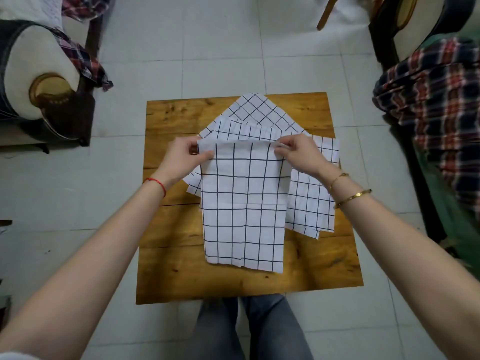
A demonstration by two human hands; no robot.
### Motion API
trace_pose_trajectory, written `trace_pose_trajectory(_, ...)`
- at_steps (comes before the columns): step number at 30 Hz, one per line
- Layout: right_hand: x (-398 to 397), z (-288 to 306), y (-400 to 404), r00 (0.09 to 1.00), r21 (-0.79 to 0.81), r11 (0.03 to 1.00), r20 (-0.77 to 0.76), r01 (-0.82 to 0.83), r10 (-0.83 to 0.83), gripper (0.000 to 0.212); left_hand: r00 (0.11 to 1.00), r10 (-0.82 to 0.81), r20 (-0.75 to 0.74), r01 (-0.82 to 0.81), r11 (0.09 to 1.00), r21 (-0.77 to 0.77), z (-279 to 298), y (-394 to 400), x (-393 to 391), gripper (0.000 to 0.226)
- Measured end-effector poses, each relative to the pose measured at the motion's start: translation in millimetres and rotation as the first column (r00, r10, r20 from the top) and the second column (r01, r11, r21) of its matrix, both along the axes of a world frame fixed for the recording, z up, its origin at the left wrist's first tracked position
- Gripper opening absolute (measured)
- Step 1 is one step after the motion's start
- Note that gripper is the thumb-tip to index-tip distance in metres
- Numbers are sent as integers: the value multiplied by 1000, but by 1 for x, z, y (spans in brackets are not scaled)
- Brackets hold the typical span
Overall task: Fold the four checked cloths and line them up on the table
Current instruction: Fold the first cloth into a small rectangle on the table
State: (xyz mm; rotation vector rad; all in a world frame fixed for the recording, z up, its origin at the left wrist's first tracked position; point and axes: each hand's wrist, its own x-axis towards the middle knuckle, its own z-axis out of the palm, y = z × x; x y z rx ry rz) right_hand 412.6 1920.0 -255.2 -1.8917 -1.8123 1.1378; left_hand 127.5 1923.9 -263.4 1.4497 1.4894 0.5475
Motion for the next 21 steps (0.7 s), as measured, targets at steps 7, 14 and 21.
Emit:
trace_pose_trajectory(7, -9, -79, 14, 996, 95, 994, 70, 49, -55, 16, 987, 87, -132, -75, 993, 94, -73, 12, 3, 10)
trace_pose_trajectory(14, -9, -116, -18, 992, 97, 990, 79, -107, 99, 23, 994, 4, -112, 1, 999, 51, -107, -12, -5, 12)
trace_pose_trajectory(21, -9, -141, -76, 943, 173, 939, 206, -297, 261, 32, 972, -134, -195, 133, 991, -14, -136, -63, -8, 24)
